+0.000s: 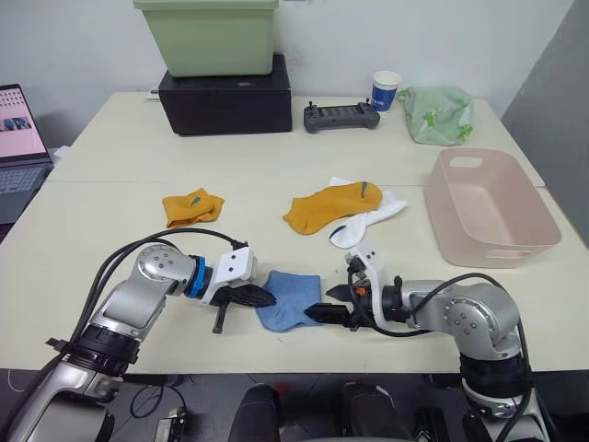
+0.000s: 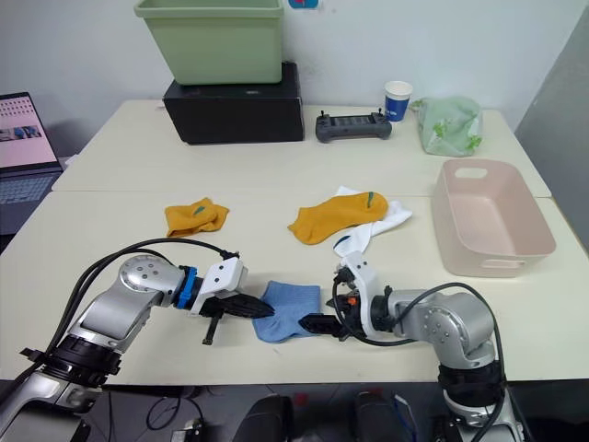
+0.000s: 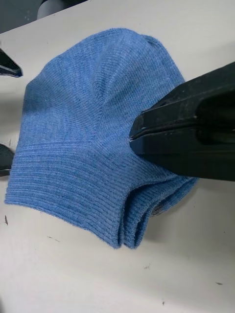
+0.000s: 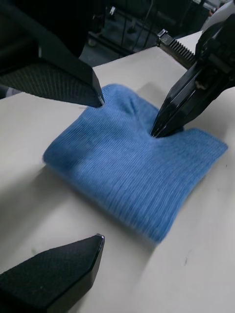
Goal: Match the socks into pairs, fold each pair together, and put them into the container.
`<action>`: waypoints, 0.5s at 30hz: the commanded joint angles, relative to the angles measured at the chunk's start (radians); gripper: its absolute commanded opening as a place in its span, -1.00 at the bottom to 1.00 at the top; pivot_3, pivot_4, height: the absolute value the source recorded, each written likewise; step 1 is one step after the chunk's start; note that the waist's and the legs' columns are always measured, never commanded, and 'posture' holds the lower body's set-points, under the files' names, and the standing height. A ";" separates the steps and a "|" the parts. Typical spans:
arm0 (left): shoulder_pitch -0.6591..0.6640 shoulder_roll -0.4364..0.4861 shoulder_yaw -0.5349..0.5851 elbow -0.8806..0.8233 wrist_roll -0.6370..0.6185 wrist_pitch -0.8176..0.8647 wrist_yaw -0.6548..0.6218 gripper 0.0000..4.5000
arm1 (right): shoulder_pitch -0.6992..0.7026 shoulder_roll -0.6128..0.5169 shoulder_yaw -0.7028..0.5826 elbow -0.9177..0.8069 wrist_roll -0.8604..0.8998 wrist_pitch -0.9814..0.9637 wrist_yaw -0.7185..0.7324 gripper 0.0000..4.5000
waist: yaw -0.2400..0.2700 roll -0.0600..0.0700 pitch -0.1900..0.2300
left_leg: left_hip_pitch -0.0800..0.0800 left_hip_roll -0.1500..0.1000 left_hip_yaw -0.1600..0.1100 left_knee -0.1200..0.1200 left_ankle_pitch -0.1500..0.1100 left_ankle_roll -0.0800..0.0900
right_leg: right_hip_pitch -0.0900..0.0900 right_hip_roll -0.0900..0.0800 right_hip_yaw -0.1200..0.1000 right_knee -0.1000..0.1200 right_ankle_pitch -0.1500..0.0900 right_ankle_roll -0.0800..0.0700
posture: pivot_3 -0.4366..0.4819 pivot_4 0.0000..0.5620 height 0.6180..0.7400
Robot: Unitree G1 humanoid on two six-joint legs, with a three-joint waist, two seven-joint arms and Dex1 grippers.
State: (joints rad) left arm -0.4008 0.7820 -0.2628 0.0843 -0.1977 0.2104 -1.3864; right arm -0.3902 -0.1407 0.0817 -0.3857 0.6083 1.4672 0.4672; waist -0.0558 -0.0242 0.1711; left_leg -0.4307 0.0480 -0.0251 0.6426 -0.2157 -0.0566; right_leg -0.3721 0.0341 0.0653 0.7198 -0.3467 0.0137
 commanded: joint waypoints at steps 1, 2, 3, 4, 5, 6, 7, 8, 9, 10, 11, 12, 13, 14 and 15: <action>0.015 0.015 -0.010 0.039 0.039 0.006 0.012 -1.00 | -0.041 0.076 0.041 0.061 0.000 -0.033 -0.028 0.99 | -0.001 0.001 0.000 | 0.000 0.000 0.000 0.000 0.000 0.000 | 0.000 0.000 0.000 0.000 0.000 0.000 | -0.05 -0.47 0.92; 0.015 0.016 -0.008 0.041 0.039 0.004 0.012 -1.00 | -0.050 0.090 0.044 0.079 -0.002 -0.047 -0.030 0.91 | -0.001 0.001 0.000 | 0.000 0.000 0.000 0.000 0.000 0.000 | 0.000 0.000 0.000 0.000 0.000 0.000 | -0.05 -0.47 0.92; 0.016 0.016 -0.006 0.041 0.039 0.004 0.013 -1.00 | -0.059 0.101 0.047 0.099 -0.005 -0.064 -0.032 0.81 | -0.001 0.001 0.000 | 0.000 0.000 0.000 0.000 0.000 0.000 | 0.000 0.000 0.000 0.000 0.000 0.000 | -0.05 -0.47 0.92; 0.017 0.018 -0.004 0.041 0.038 0.004 0.014 -1.00 | -0.065 0.106 0.052 0.113 -0.006 -0.078 -0.031 0.74 | -0.001 0.001 0.000 | 0.000 0.000 0.000 0.000 0.000 0.000 | 0.000 0.000 0.000 0.000 0.000 0.000 | -0.05 -0.47 0.92; 0.018 0.018 -0.003 0.041 0.038 0.004 0.015 -1.00 | -0.068 0.107 0.056 0.122 -0.007 -0.088 -0.031 0.58 | -0.001 0.001 0.000 | 0.000 0.000 0.000 0.000 0.000 0.000 | 0.000 0.000 0.000 0.000 0.000 0.000 | -0.05 -0.47 0.92; 0.019 0.020 0.001 0.042 0.036 0.003 0.017 -1.00 | -0.072 0.111 0.058 0.133 -0.007 -0.098 -0.033 0.45 | -0.001 0.001 0.000 | 0.000 0.000 0.000 0.000 0.000 0.000 | 0.000 0.000 0.000 0.000 0.000 0.000 | -0.05 -0.47 0.92; 0.020 0.021 0.003 0.042 0.035 0.002 0.019 -1.00 | -0.075 0.114 0.059 0.141 -0.007 -0.105 -0.036 0.29 | -0.001 0.001 0.000 | 0.000 0.000 0.000 0.000 0.000 0.000 | 0.000 0.000 0.000 0.000 0.000 0.000 | -0.05 -0.47 0.92; 0.022 0.021 0.007 0.042 0.034 0.003 0.021 -1.00 | -0.076 0.116 0.061 0.147 -0.006 -0.113 -0.036 0.12 | -0.001 0.001 0.000 | 0.000 0.000 0.000 0.000 0.000 0.000 | 0.000 0.000 0.000 0.000 0.000 0.000 | -0.05 -0.47 0.92; 0.025 0.023 0.011 0.039 0.031 0.007 0.022 -1.00 | -0.074 0.116 0.062 0.148 -0.004 -0.120 -0.036 -0.05 | -0.001 0.001 0.000 | 0.000 0.000 0.000 0.000 0.000 0.000 | 0.000 0.000 0.000 0.000 0.000 0.000 | -0.05 -0.47 0.92; 0.028 0.024 0.014 0.037 0.030 0.008 0.023 -1.00 | -0.073 0.113 0.065 0.147 -0.004 -0.127 -0.035 -0.20 | -0.001 0.001 0.000 | 0.000 0.000 0.000 0.000 0.000 0.000 | 0.000 0.000 0.000 0.000 0.000 0.000 | -0.05 -0.47 0.92; 0.030 0.025 0.016 0.035 0.029 0.009 0.023 -1.00 | -0.070 0.110 0.067 0.146 -0.005 -0.132 -0.035 -0.36 | -0.002 0.001 0.000 | 0.000 0.000 0.000 0.000 0.000 0.000 | 0.000 0.000 0.000 0.000 0.000 0.000 | -0.05 -0.47 0.92; 0.033 0.026 0.018 0.033 0.028 0.009 0.023 -1.00 | -0.068 0.108 0.067 0.143 -0.005 -0.135 -0.035 -0.50 | -0.002 0.001 0.000 | 0.000 0.000 0.000 0.000 0.000 0.000 | 0.000 0.000 0.000 0.000 0.000 0.000 | -0.05 -0.47 0.92; 0.035 0.027 0.021 0.033 0.027 0.009 0.023 -1.00 | -0.066 0.107 0.066 0.141 -0.005 -0.139 -0.036 -0.69 | -0.002 0.001 0.000 | 0.000 0.000 0.000 0.000 0.000 0.000 | 0.000 0.000 0.000 0.000 0.000 0.000 | -0.05 -0.47 0.92; 0.038 0.026 0.027 0.032 0.022 0.015 0.025 -1.00 | -0.062 0.103 0.064 0.136 -0.007 -0.144 -0.038 -0.81 | -0.002 0.001 0.000 | 0.000 0.000 0.000 0.000 0.000 0.000 | 0.000 0.000 0.000 0.000 0.000 0.000 | -0.05 -0.47 0.92; 0.040 0.024 0.034 0.030 0.012 0.019 0.022 -1.00 | -0.056 0.099 0.059 0.128 -0.008 -0.148 -0.041 -0.96 | -0.002 0.001 0.000 | 0.000 0.000 0.000 0.000 0.000 0.000 | 0.000 0.000 0.000 0.000 0.000 0.000 | -0.05 -0.47 0.92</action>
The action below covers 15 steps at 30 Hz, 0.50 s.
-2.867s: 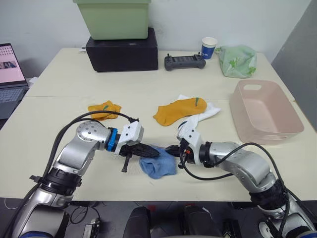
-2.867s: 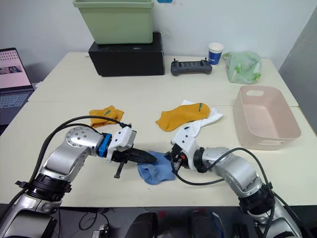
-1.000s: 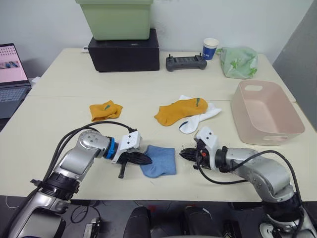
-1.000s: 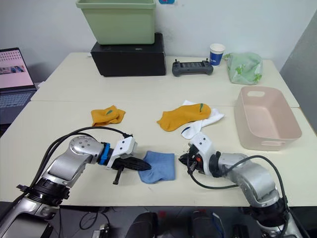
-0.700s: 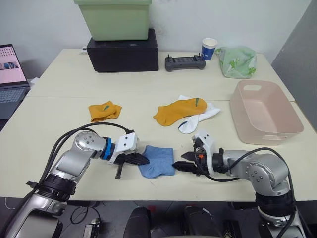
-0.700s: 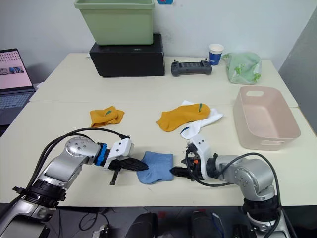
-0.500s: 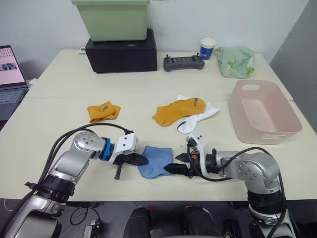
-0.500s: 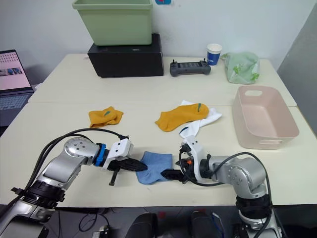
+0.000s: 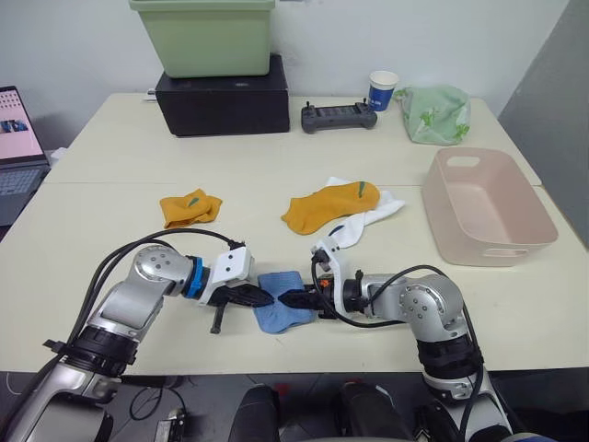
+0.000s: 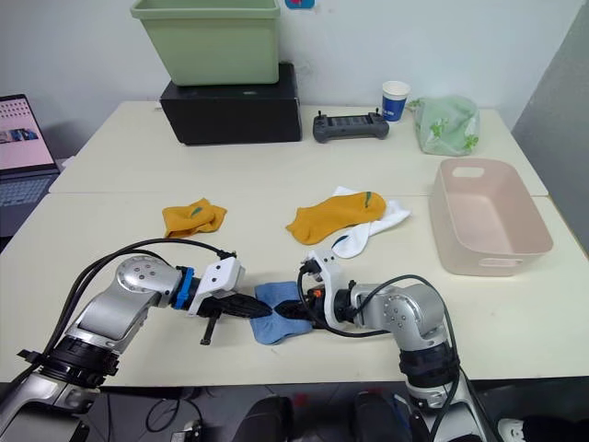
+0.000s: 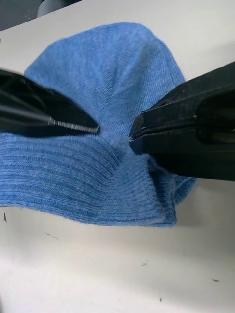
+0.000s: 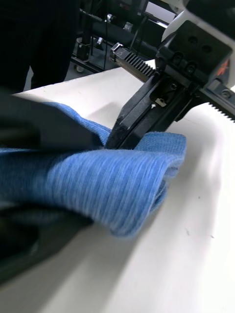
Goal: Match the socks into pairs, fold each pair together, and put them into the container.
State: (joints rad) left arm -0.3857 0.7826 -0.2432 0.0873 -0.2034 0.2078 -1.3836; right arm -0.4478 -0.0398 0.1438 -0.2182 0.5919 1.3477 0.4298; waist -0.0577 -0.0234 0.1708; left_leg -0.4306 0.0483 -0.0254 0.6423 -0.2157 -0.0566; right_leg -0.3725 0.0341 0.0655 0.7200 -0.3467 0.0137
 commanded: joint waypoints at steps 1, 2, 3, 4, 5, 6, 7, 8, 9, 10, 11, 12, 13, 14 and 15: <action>0.026 0.023 0.020 0.025 0.011 0.024 0.016 -1.00 | 0.005 -0.005 -0.006 -0.045 0.009 -0.031 -0.006 -0.99 | 0.000 0.000 0.000 | 0.000 0.000 0.000 0.000 0.000 0.000 | 0.000 0.000 0.000 0.000 0.000 0.000 | -0.05 -0.47 0.92; 0.028 0.020 0.028 0.019 -0.004 0.038 0.012 -1.00 | 0.010 -0.010 -0.007 -0.052 0.008 -0.033 -0.009 -0.99 | 0.000 0.000 0.000 | 0.000 0.000 0.000 0.000 0.000 0.000 | 0.000 0.000 0.000 0.000 0.000 0.000 | -0.05 -0.47 0.92; 0.028 0.016 0.038 0.008 -0.025 0.065 0.012 -1.00 | 0.015 -0.015 -0.008 -0.062 0.009 -0.035 -0.012 -0.99 | 0.000 0.000 0.000 | 0.000 0.000 0.000 0.000 0.000 0.000 | 0.000 0.000 0.000 0.000 0.000 0.000 | -0.05 -0.47 0.92; 0.025 0.002 0.057 -0.007 -0.064 0.104 0.017 -1.00 | 0.024 -0.022 -0.010 -0.079 0.011 -0.035 -0.015 -0.99 | 0.000 0.000 0.000 | 0.000 0.000 0.000 0.000 0.000 0.000 | 0.000 0.000 0.000 0.000 0.000 0.000 | -0.05 -0.47 0.92; 0.013 -0.006 0.075 -0.030 -0.109 0.169 0.021 -1.00 | 0.045 -0.049 -0.008 -0.127 0.015 -0.039 -0.011 -0.99 | 0.000 0.000 0.000 | 0.000 0.000 0.000 0.000 0.000 0.000 | 0.000 0.000 0.000 0.000 0.000 0.000 | -0.05 -0.47 0.92; 0.004 -0.011 0.087 -0.048 -0.139 0.216 0.025 -1.00 | 0.061 -0.068 -0.006 -0.163 0.020 -0.043 -0.009 -0.99 | 0.000 0.000 0.000 | -0.001 0.000 0.000 0.000 0.000 0.000 | -0.001 0.000 0.000 0.000 0.000 0.000 | -0.05 -0.47 0.92; -0.001 -0.012 0.093 -0.060 -0.155 0.247 0.029 -1.00 | 0.072 -0.082 -0.004 -0.186 0.023 -0.046 -0.008 -0.99 | 0.000 0.000 0.001 | -0.002 0.000 -0.001 0.000 0.000 0.000 | -0.001 0.000 -0.001 0.000 0.000 0.000 | -0.05 -0.47 0.92; -0.003 -0.011 0.095 -0.068 -0.162 0.265 0.032 -1.00 | 0.078 -0.089 -0.002 -0.198 0.025 -0.049 -0.008 -0.99 | 0.002 0.000 0.001 | -0.002 0.000 -0.001 0.000 0.000 0.000 | -0.002 0.000 -0.001 0.000 0.000 0.000 | -0.05 -0.47 0.92; -0.003 -0.010 0.095 -0.073 -0.165 0.275 0.034 -1.00 | 0.080 -0.091 -0.001 -0.201 0.027 -0.051 -0.009 -0.99 | 0.002 0.000 0.001 | -0.003 0.000 -0.001 0.000 0.000 0.000 | -0.001 0.000 -0.001 -0.001 0.000 0.000 | -0.05 -0.47 0.92; -0.002 -0.009 0.096 -0.077 -0.167 0.283 0.037 -1.00 | 0.082 -0.093 0.000 -0.203 0.029 -0.052 -0.011 -0.99 | 0.001 0.000 0.001 | -0.003 0.000 -0.001 0.000 0.000 0.000 | -0.001 0.000 0.000 -0.001 0.000 0.000 | -0.05 -0.47 0.92; -0.002 -0.009 0.097 -0.081 -0.169 0.289 0.039 -1.00 | 0.083 -0.095 0.000 -0.205 0.031 -0.054 -0.012 -0.99 | 0.001 0.000 0.001 | -0.003 0.000 -0.001 0.000 0.000 0.000 | -0.001 0.000 0.000 -0.001 0.000 0.000 | -0.05 -0.47 0.92; -0.041 -0.032 0.106 -0.090 -0.197 0.336 0.055 -1.00 | 0.109 -0.131 -0.026 -0.256 0.044 -0.044 -0.006 -0.99 | 0.002 0.000 0.001 | -0.003 0.000 -0.001 0.000 0.000 0.000 | -0.001 0.000 0.000 -0.001 0.000 0.000 | -0.05 -0.47 0.92; -0.071 -0.049 0.112 -0.096 -0.219 0.371 0.068 -1.00 | 0.128 -0.159 -0.045 -0.294 0.054 -0.037 -0.002 -0.99 | 0.005 0.000 0.002 | -0.003 -0.001 -0.001 0.000 0.000 0.000 | -0.001 0.000 -0.001 -0.001 0.000 0.000 | -0.05 -0.47 0.92; -0.091 -0.061 0.117 -0.101 -0.233 0.396 0.077 -1.00 | 0.141 -0.178 -0.058 -0.320 0.062 -0.033 0.000 -0.99 | 0.012 -0.001 0.002 | -0.003 0.000 -0.001 0.000 0.000 0.000 | -0.001 0.000 -0.002 -0.001 0.000 0.001 | -0.05 -0.47 0.92; -0.102 -0.066 0.120 -0.104 -0.242 0.413 0.082 -1.00 | 0.149 -0.189 -0.065 -0.335 0.068 -0.031 -0.001 -0.99 | 0.016 -0.002 0.003 | -0.004 -0.001 0.000 0.001 0.000 0.000 | -0.001 0.000 -0.003 -0.002 0.000 0.001 | -0.05 -0.47 0.92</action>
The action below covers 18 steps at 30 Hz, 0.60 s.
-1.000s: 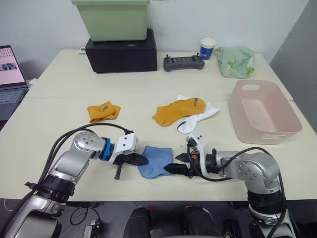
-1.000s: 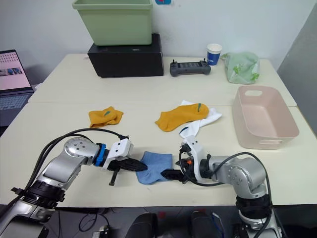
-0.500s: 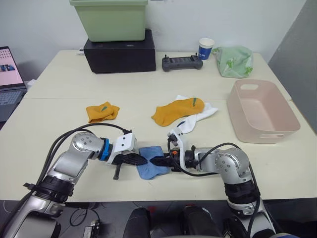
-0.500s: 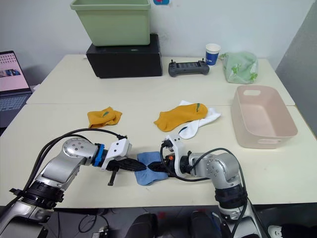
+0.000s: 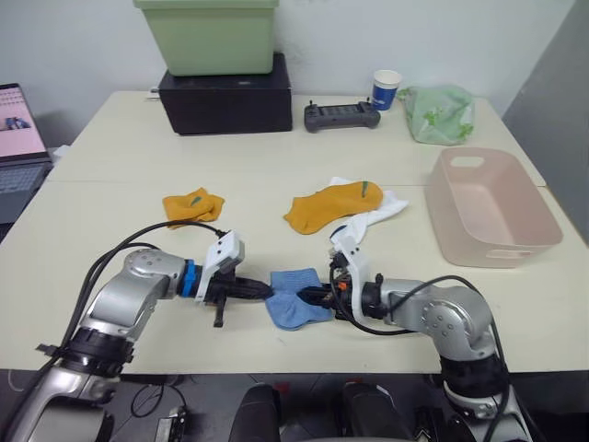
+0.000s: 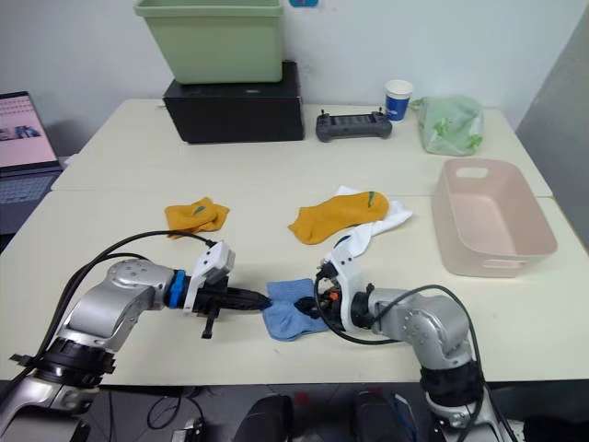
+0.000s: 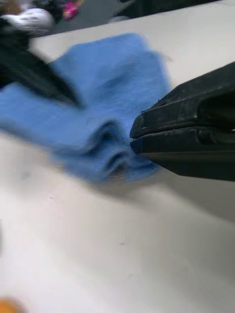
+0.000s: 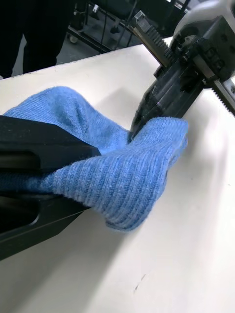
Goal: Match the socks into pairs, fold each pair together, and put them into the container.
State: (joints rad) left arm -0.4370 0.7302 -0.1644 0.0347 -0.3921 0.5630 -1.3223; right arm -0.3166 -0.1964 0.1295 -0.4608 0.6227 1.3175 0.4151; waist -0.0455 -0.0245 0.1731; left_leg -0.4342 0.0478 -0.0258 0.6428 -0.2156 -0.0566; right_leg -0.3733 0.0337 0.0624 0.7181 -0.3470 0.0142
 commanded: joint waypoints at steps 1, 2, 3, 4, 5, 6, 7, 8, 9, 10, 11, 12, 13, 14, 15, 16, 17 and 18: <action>-0.052 -0.014 0.041 -0.053 -0.055 0.064 0.023 -1.00 | 0.020 -0.036 -0.050 -0.095 0.042 -0.002 0.011 -0.99 | 0.004 -0.001 0.001 | 0.000 0.000 0.000 0.000 0.000 0.000 | 0.000 0.000 0.000 0.000 0.000 0.000 | -0.05 -0.47 0.92; -0.053 -0.014 0.041 -0.056 -0.057 0.070 0.026 -1.00 | 0.022 -0.039 -0.050 -0.097 0.048 -0.004 0.008 -0.99 | 0.004 -0.001 0.001 | 0.000 0.000 0.000 0.000 0.000 0.000 | 0.000 0.000 0.001 0.000 0.000 0.000 | -0.05 -0.47 0.92; -0.139 -0.081 0.046 -0.058 -0.100 0.126 0.066 -0.92 | 0.081 -0.083 -0.132 -0.173 0.061 0.001 0.003 -0.99 | -0.001 -0.001 0.001 | 0.000 0.000 0.000 0.000 0.000 0.000 | 0.000 0.000 0.002 0.000 0.000 0.000 | -0.05 -0.47 0.92; -0.203 -0.132 0.050 -0.059 -0.132 0.168 0.096 -0.84 | 0.126 -0.116 -0.193 -0.230 0.073 0.004 -0.001 -0.99 | 0.011 0.000 0.002 | 0.001 -0.001 0.001 0.000 0.000 0.000 | 0.000 0.000 0.004 0.000 0.000 0.000 | -0.05 -0.47 0.92; -0.247 -0.167 0.054 -0.061 -0.153 0.201 0.117 -0.75 | 0.158 -0.138 -0.235 -0.269 0.083 0.005 -0.005 -0.99 | 0.024 -0.001 0.003 | -0.001 -0.001 0.000 0.001 0.000 0.000 | 0.000 -0.001 0.001 0.000 0.000 0.000 | -0.05 -0.47 0.92; -0.270 -0.187 0.057 -0.062 -0.163 0.222 0.129 -0.63 | 0.176 -0.151 -0.258 -0.291 0.091 0.005 -0.008 -0.99 | 0.027 -0.002 0.003 | -0.004 -0.001 -0.001 0.002 0.000 0.000 | 0.000 -0.002 -0.003 -0.001 -0.001 0.002 | -0.05 -0.47 0.92; -0.346 -0.262 0.029 -0.030 -0.147 0.187 0.143 -0.49 | 0.274 -0.138 -0.362 -0.388 0.126 0.006 -0.024 -0.99 | 0.029 -0.002 0.003 | -0.004 -0.001 0.000 0.002 0.000 0.000 | 0.001 -0.002 -0.002 -0.002 -0.001 0.002 | -0.05 -0.47 0.92; -0.404 -0.317 0.007 -0.002 -0.134 0.157 0.150 -0.33 | 0.354 -0.128 -0.439 -0.467 0.155 0.005 -0.039 -0.99 | 0.043 -0.002 0.003 | -0.005 -0.002 0.001 0.002 0.000 0.000 | 0.000 -0.002 0.000 -0.002 -0.001 0.002 | -0.05 -0.47 0.92; -0.444 -0.355 -0.008 0.020 -0.121 0.134 0.151 -0.21 | 0.414 -0.118 -0.494 -0.526 0.178 0.002 -0.054 -0.99 | 0.044 -0.003 0.002 | -0.006 -0.003 -0.001 0.002 0.000 0.000 | 0.001 -0.003 -0.001 -0.003 -0.002 0.004 | -0.05 -0.47 0.92; -0.466 -0.376 -0.016 0.037 -0.111 0.119 0.149 -0.06 | 0.448 -0.113 -0.526 -0.558 0.195 0.000 -0.066 -0.99 | 0.040 -0.003 0.002 | -0.006 -0.004 0.000 0.002 0.000 0.000 | 0.001 -0.001 0.000 -0.004 -0.002 0.004 | -0.05 -0.47 0.92; -0.468 -0.379 -0.016 0.045 -0.105 0.114 0.145 0.09 | 0.457 -0.107 -0.533 -0.566 0.205 -0.005 -0.082 -0.99 | 0.033 -0.003 0.002 | -0.006 -0.004 0.000 0.002 0.000 0.000 | 0.001 -0.001 0.001 -0.005 -0.002 0.004 | -0.05 -0.47 0.92; -0.468 -0.378 -0.019 0.054 -0.095 0.100 0.141 0.21 | 0.461 -0.094 -0.540 -0.570 0.213 -0.009 -0.101 -0.99 | 0.009 -0.002 0.001 | -0.004 -0.004 0.002 0.001 0.000 0.001 | 0.000 -0.001 0.003 -0.003 -0.002 0.004 | -0.05 -0.47 0.92; -0.468 -0.378 -0.022 0.061 -0.088 0.089 0.139 0.34 | 0.464 -0.086 -0.545 -0.572 0.224 -0.012 -0.118 -0.99 | -0.009 -0.002 0.001 | 0.001 -0.005 0.003 0.000 -0.001 0.002 | 0.002 -0.001 0.006 -0.002 -0.002 0.004 | -0.05 -0.47 0.92; -0.466 -0.377 -0.026 0.064 -0.082 0.078 0.136 0.48 | 0.462 -0.078 -0.546 -0.575 0.227 -0.024 -0.138 -0.99 | -0.016 -0.002 0.002 | 0.003 -0.004 0.003 0.000 -0.001 0.002 | 0.003 -0.001 0.009 -0.001 -0.001 0.003 | -0.05 -0.47 0.92; -0.465 -0.377 -0.027 0.064 -0.082 0.073 0.137 0.58 | 0.454 -0.068 -0.559 -0.575 0.238 -0.036 -0.157 -0.99 | -0.022 -0.002 0.002 | 0.004 -0.003 0.002 0.000 -0.001 0.002 | 0.002 0.000 0.009 0.000 -0.001 0.002 | -0.05 -0.47 0.92; -0.465 -0.378 -0.027 0.063 -0.083 0.071 0.137 0.70 | 0.449 -0.064 -0.568 -0.575 0.248 -0.046 -0.173 -0.99 | -0.024 -0.001 0.002 | 0.004 -0.002 0.001 0.000 -0.001 0.002 | 0.002 0.002 0.009 0.000 -0.001 0.003 | -0.05 -0.47 0.92; -0.465 -0.379 -0.027 0.063 -0.084 0.070 0.137 0.88 | 0.446 -0.063 -0.573 -0.574 0.260 -0.053 -0.186 -0.99 | -0.024 -0.001 0.002 | 0.004 -0.001 0.001 0.000 -0.001 0.002 | 0.002 0.004 0.009 0.001 -0.001 0.003 | -0.05 -0.47 0.92; -0.472 -0.384 -0.031 0.056 -0.086 0.073 0.136 0.99 | 0.422 -0.086 -0.623 -0.563 0.289 -0.075 -0.192 -0.99 | -0.022 -0.001 0.002 | 0.004 0.000 0.001 0.000 -0.001 0.002 | 0.002 0.005 0.008 0.001 -0.001 0.003 | -0.05 -0.47 0.92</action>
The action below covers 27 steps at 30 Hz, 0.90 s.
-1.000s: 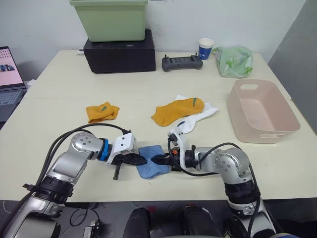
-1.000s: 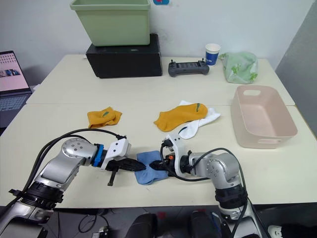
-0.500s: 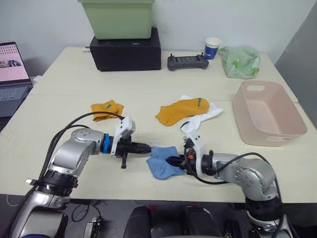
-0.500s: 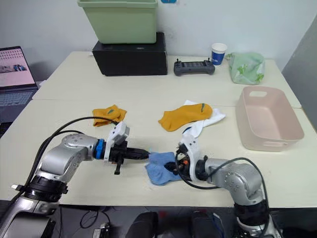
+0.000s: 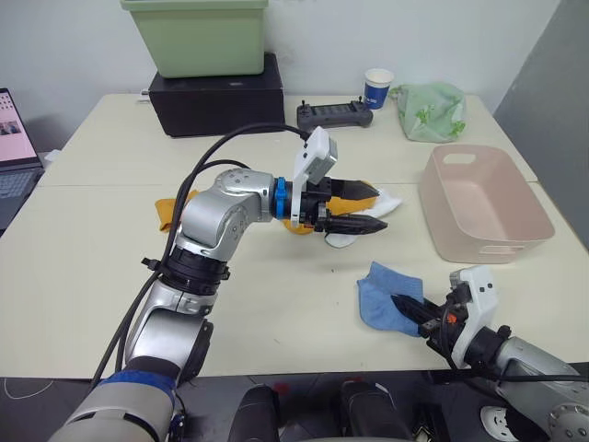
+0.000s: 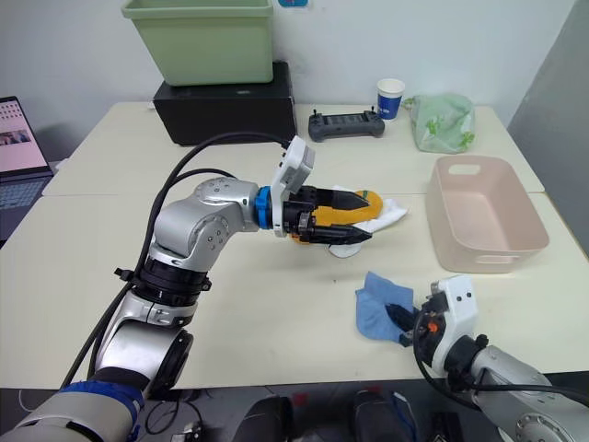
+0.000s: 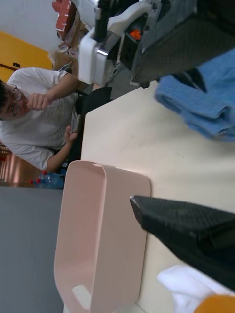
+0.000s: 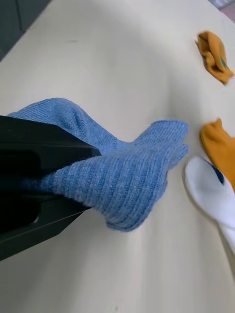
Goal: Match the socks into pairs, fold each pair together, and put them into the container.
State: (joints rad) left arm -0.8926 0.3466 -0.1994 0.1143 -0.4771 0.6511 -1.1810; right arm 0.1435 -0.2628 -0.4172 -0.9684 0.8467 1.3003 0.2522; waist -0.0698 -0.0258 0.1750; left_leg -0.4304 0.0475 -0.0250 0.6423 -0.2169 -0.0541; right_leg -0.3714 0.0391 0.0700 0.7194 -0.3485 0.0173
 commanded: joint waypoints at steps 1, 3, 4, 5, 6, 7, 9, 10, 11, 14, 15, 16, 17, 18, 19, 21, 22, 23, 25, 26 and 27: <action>-0.021 -0.003 0.001 -0.028 -0.002 -0.014 -0.006 1.00 | -0.054 -0.041 -0.111 -0.047 0.089 -0.076 -0.036 -0.99 | 0.004 0.001 0.000 | -0.001 0.000 -0.001 0.000 0.000 0.000 | 0.000 0.002 -0.001 0.000 0.000 0.000 | -0.05 -0.47 0.92; -0.033 -0.011 -0.005 -0.035 -0.003 -0.001 0.000 1.00 | -0.083 -0.097 -0.190 -0.023 0.133 -0.107 -0.046 -0.99 | 0.012 0.001 0.001 | -0.002 0.000 0.001 0.001 0.000 0.000 | 0.000 0.003 0.000 -0.001 0.000 0.000 | -0.05 -0.47 0.92; -0.037 -0.012 -0.009 -0.035 0.002 -0.001 0.003 1.00 | -0.097 -0.132 -0.235 -0.008 0.149 -0.123 -0.056 -0.99 | 0.015 0.001 0.001 | -0.002 -0.001 0.002 0.001 0.000 0.000 | 0.000 0.002 0.000 -0.002 0.000 0.000 | -0.05 -0.47 0.92; -0.041 -0.012 -0.013 -0.032 0.008 -0.006 0.004 1.00 | -0.115 -0.171 -0.284 0.010 0.157 -0.139 -0.067 -0.99 | 0.018 0.001 0.001 | -0.003 -0.001 0.002 0.001 0.000 0.000 | 0.001 0.001 0.000 -0.003 0.000 0.000 | -0.05 -0.47 0.92; -0.046 -0.013 -0.017 -0.028 0.015 -0.012 0.004 1.00 | -0.135 -0.220 -0.333 0.031 0.162 -0.154 -0.074 -0.99 | 0.021 0.001 0.001 | -0.003 -0.001 0.002 0.002 0.000 0.000 | 0.001 0.000 0.000 -0.004 0.000 0.000 | -0.05 -0.47 0.92; -0.050 -0.016 -0.016 -0.024 0.016 -0.013 0.008 1.00 | -0.160 -0.280 -0.380 0.057 0.157 -0.168 -0.076 -0.99 | 0.024 0.001 0.001 | -0.004 -0.002 0.003 0.001 0.000 0.000 | 0.000 0.000 0.000 -0.004 0.000 0.000 | -0.05 -0.47 0.92; -0.056 -0.022 -0.015 -0.017 0.018 -0.013 0.012 1.00 | -0.179 -0.351 -0.420 0.091 0.165 -0.184 -0.080 -0.99 | 0.032 0.001 0.001 | -0.004 -0.003 0.004 0.002 0.000 0.000 | 0.001 -0.002 0.001 -0.005 0.001 -0.002 | -0.05 -0.47 0.92; -0.057 -0.023 -0.013 -0.019 0.016 -0.012 0.012 1.00 | -0.192 -0.392 -0.429 0.112 0.152 -0.191 -0.082 -0.99 | 0.036 0.001 0.001 | -0.004 -0.004 0.004 0.002 0.000 0.000 | 0.001 -0.002 0.001 -0.005 0.001 -0.002 | -0.05 -0.47 0.92; -0.058 -0.025 -0.013 -0.021 0.015 -0.009 0.012 1.00 | -0.194 -0.453 -0.418 0.139 0.092 -0.217 -0.071 -0.99 | 0.038 0.001 0.001 | -0.004 -0.004 0.004 0.001 0.000 0.000 | 0.001 -0.002 0.000 -0.005 0.001 -0.001 | -0.05 -0.47 0.92; -0.048 -0.019 -0.018 -0.052 0.007 0.002 0.002 1.00 | -0.139 -0.753 -0.191 0.273 -0.300 -0.459 0.002 -0.99 | 0.036 0.005 0.002 | -0.003 -0.004 0.006 0.001 0.000 0.000 | 0.000 -0.002 0.001 -0.004 0.000 -0.001 | -0.05 -0.47 0.92; -0.047 -0.020 -0.019 -0.055 0.007 0.003 0.002 1.00 | -0.117 -0.818 -0.120 0.313 -0.399 -0.544 0.025 -0.99 | 0.035 0.005 0.002 | -0.003 -0.004 0.007 0.002 0.000 0.000 | 0.000 -0.002 0.002 -0.004 0.000 0.000 | -0.05 -0.47 0.92; -0.047 -0.022 -0.020 -0.056 0.007 0.004 0.006 1.00 | -0.115 -0.866 -0.039 0.368 -0.486 -0.623 0.029 -0.99 | 0.035 0.004 0.002 | -0.002 -0.004 0.008 0.001 0.000 0.000 | 0.000 -0.002 0.002 -0.004 -0.001 0.001 | -0.05 -0.47 0.92; -0.046 -0.024 -0.020 -0.058 0.007 0.004 0.007 1.00 | -0.123 -0.897 0.038 0.422 -0.562 -0.700 0.033 -0.99 | 0.034 0.003 0.002 | -0.002 -0.003 0.007 0.001 0.000 0.000 | 0.001 -0.002 0.002 -0.005 -0.001 0.001 | -0.05 -0.47 0.92; -0.045 -0.025 -0.022 -0.061 0.008 0.005 0.007 1.00 | -0.137 -0.944 0.138 0.489 -0.684 -0.792 0.019 -0.99 | 0.032 0.003 0.003 | -0.002 -0.002 0.006 0.002 0.000 0.000 | 0.001 -0.001 0.002 -0.005 -0.001 0.001 | -0.05 -0.47 0.92; -0.043 -0.026 -0.024 -0.065 0.008 0.006 0.009 1.00 | -0.160 -0.979 0.230 0.557 -0.802 -0.875 0.002 -0.99 | 0.033 0.003 0.003 | -0.002 -0.002 0.006 0.002 0.000 0.000 | 0.001 -0.001 0.002 -0.004 -0.001 0.001 | -0.05 -0.47 0.92; -0.042 -0.028 -0.026 -0.071 0.006 0.009 0.014 1.00 | -0.211 -0.989 0.324 0.655 -0.928 -0.969 -0.014 -0.99 | 0.036 0.004 0.003 | -0.002 -0.002 0.006 0.002 0.000 -0.001 | 0.000 -0.001 0.002 -0.004 -0.001 0.001 | -0.05 -0.47 0.92; -0.042 -0.029 -0.027 -0.073 0.005 0.011 0.016 1.00 | -0.237 -0.974 0.341 0.691 -0.951 -0.992 -0.015 -0.99 | 0.037 0.004 0.003 | -0.003 -0.002 0.007 0.002 0.000 -0.001 | 0.000 -0.002 0.002 -0.004 0.000 0.001 | -0.05 -0.47 0.92; -0.042 -0.030 -0.027 -0.074 0.005 0.013 0.017 1.00 | -0.256 -0.959 0.350 0.716 -0.966 -1.010 -0.012 -0.99 | 0.038 0.004 0.004 | -0.003 -0.003 0.007 0.002 0.001 -0.001 | -0.001 -0.002 0.003 -0.004 0.001 -0.001 | -0.05 -0.47 0.92; -0.038 -0.030 -0.026 -0.087 0.001 0.021 0.022 1.00 | -0.354 -0.939 0.476 0.841 -1.102 -1.091 0.002 -0.99 | 0.036 0.005 0.004 | -0.003 -0.003 0.008 0.002 0.002 -0.004 | -0.001 -0.003 0.003 -0.004 0.002 -0.003 | -0.05 -0.47 0.92; -0.036 -0.030 -0.025 -0.090 0.001 0.024 0.024 1.00 | -0.390 -0.929 0.520 0.891 -1.146 -1.114 0.018 -0.99 | 0.034 0.005 0.004 | -0.003 -0.003 0.009 0.002 0.002 -0.004 | -0.001 -0.003 0.002 -0.004 0.002 -0.003 | -0.05 -0.47 0.92; -0.034 -0.029 -0.025 -0.095 0.000 0.026 0.025 1.00 | -0.426 -0.921 0.552 0.932 -1.170 -1.120 0.053 -0.99 | 0.034 0.005 0.004 | -0.003 -0.003 0.009 0.003 0.002 -0.004 | 0.000 -0.003 0.002 -0.004 0.002 -0.003 | -0.05 -0.47 0.92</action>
State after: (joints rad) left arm -0.9177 0.3181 -0.2318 0.0661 -0.4625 0.6747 -1.1625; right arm -0.2546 -1.1877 0.1018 -0.0845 -0.2595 0.2167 0.2778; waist -0.0362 -0.0212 0.1786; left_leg -0.4325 0.0447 -0.0157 0.6451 -0.2147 -0.0580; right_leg -0.3717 0.0362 0.0722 0.7159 -0.3465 0.0140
